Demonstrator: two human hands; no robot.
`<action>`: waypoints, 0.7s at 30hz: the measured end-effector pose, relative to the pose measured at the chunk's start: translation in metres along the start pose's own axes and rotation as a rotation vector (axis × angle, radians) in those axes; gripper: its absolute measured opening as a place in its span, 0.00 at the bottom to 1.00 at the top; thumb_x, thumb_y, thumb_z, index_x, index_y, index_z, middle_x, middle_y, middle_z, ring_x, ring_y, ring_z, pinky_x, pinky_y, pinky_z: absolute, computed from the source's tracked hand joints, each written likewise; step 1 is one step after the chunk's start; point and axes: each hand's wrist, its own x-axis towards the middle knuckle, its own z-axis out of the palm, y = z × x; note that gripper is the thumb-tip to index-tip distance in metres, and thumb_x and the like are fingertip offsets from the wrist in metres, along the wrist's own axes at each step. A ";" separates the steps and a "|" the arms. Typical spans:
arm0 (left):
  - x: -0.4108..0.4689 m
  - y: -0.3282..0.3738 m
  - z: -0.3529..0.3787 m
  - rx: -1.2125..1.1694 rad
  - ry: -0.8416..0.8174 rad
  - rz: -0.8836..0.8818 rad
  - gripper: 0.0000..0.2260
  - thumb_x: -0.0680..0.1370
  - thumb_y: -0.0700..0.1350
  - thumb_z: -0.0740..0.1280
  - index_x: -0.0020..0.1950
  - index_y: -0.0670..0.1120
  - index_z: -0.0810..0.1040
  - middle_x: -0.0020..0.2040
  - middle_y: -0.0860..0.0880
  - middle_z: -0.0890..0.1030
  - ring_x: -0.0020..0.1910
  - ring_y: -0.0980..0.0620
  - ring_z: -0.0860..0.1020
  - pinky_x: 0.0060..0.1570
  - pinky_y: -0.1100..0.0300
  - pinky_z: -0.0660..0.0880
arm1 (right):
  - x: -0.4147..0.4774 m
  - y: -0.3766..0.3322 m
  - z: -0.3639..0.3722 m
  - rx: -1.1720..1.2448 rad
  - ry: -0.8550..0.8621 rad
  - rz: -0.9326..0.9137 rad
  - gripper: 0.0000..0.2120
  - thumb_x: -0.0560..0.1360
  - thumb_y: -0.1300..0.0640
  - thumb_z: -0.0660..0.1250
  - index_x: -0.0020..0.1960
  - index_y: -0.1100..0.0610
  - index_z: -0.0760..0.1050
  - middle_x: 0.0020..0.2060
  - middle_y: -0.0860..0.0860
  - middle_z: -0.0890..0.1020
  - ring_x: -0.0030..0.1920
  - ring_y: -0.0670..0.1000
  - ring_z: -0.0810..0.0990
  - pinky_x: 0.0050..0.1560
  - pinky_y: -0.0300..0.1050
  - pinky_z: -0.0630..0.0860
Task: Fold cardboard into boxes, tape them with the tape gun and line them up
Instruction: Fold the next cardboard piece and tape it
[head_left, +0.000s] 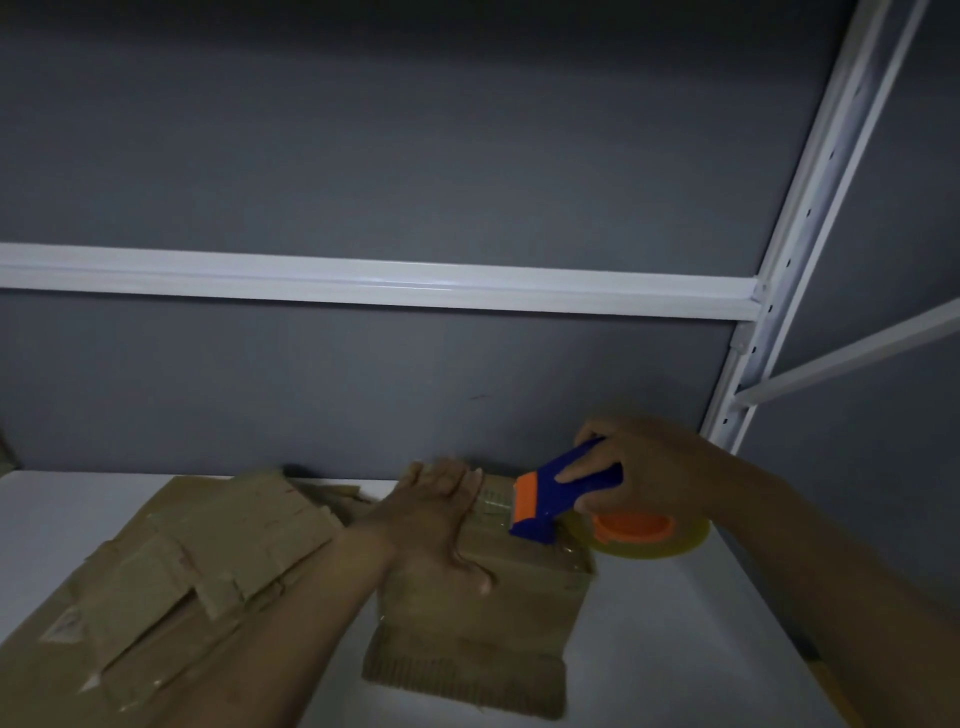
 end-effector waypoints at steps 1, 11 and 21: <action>0.001 0.002 0.001 0.015 0.016 0.013 0.64 0.54 0.82 0.56 0.79 0.48 0.36 0.80 0.47 0.41 0.77 0.50 0.39 0.72 0.55 0.32 | 0.000 0.000 0.000 0.012 0.005 0.007 0.16 0.72 0.42 0.70 0.60 0.41 0.79 0.57 0.42 0.73 0.52 0.42 0.71 0.52 0.38 0.71; -0.006 -0.028 -0.002 -0.054 -0.011 0.044 0.57 0.62 0.76 0.65 0.78 0.54 0.37 0.79 0.52 0.42 0.77 0.54 0.41 0.69 0.62 0.35 | -0.008 0.006 0.002 0.164 -0.008 0.050 0.18 0.73 0.43 0.70 0.62 0.41 0.76 0.55 0.42 0.70 0.53 0.41 0.70 0.50 0.29 0.67; -0.008 0.028 0.017 0.027 0.110 0.039 0.59 0.58 0.79 0.45 0.77 0.44 0.33 0.71 0.51 0.29 0.73 0.54 0.30 0.70 0.61 0.32 | 0.001 -0.007 0.011 0.047 0.039 0.034 0.17 0.72 0.43 0.70 0.60 0.42 0.79 0.54 0.45 0.73 0.48 0.42 0.70 0.47 0.36 0.67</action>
